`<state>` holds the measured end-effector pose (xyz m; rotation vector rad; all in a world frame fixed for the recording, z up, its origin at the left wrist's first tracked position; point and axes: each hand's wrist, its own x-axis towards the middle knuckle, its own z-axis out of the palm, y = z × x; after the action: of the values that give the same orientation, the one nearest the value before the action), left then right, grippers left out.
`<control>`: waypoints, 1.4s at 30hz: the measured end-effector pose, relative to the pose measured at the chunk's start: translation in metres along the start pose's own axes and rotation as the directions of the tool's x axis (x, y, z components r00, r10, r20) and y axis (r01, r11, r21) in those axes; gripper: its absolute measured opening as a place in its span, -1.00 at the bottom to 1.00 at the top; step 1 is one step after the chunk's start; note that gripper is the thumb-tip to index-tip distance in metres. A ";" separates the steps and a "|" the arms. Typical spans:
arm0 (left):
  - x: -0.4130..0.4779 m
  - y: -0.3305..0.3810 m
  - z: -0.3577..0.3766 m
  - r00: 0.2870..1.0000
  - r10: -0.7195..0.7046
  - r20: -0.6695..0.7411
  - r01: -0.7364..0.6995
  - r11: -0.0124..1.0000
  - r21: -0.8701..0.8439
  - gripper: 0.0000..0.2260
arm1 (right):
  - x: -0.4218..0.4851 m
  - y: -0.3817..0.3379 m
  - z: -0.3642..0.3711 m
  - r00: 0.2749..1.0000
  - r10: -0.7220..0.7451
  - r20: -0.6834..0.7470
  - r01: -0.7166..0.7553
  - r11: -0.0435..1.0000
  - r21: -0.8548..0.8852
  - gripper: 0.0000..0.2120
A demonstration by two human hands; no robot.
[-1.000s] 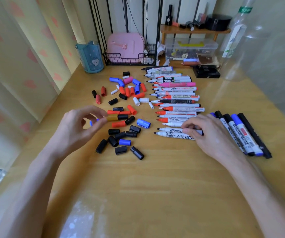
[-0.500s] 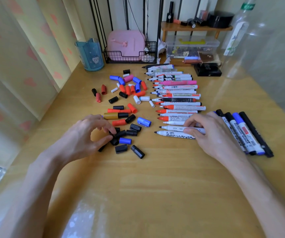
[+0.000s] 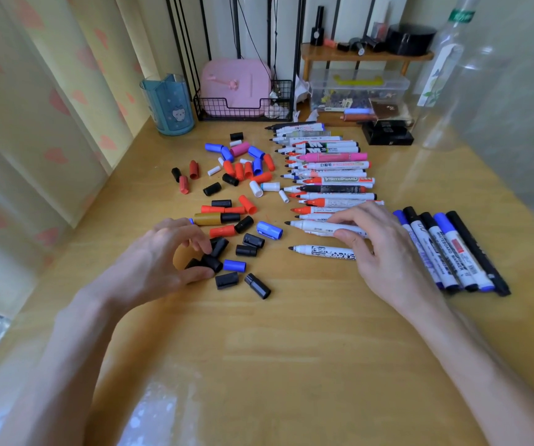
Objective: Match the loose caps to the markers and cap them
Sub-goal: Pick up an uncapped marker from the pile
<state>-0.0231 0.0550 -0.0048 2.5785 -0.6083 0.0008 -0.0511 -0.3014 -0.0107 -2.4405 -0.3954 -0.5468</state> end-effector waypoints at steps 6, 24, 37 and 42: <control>0.001 0.007 -0.001 0.999 -0.023 -0.030 0.023 1.000 0.002 -0.78 | -0.003 -0.008 0.002 1.000 -0.008 -0.008 0.008 1.000 0.015 -0.88; 0.011 0.067 0.034 0.985 -0.018 -0.170 -0.063 0.886 -0.460 -0.87 | -0.003 -0.022 0.006 0.995 -0.104 0.003 0.103 0.990 0.095 -0.81; 0.012 0.065 0.034 0.975 -0.022 -0.220 -0.087 0.876 -0.474 -0.86 | -0.003 -0.021 0.006 0.990 -0.141 0.023 0.139 0.987 0.086 -0.81; 0.012 0.065 0.036 0.977 -0.009 -0.213 -0.095 0.877 -0.472 -0.86 | -0.003 -0.025 0.006 0.990 -0.135 0.026 0.133 0.987 0.087 -0.84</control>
<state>-0.0436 -0.0172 -0.0054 2.0479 -0.5095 0.1206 -0.0619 -0.2789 -0.0044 -2.3548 -0.5875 -0.5375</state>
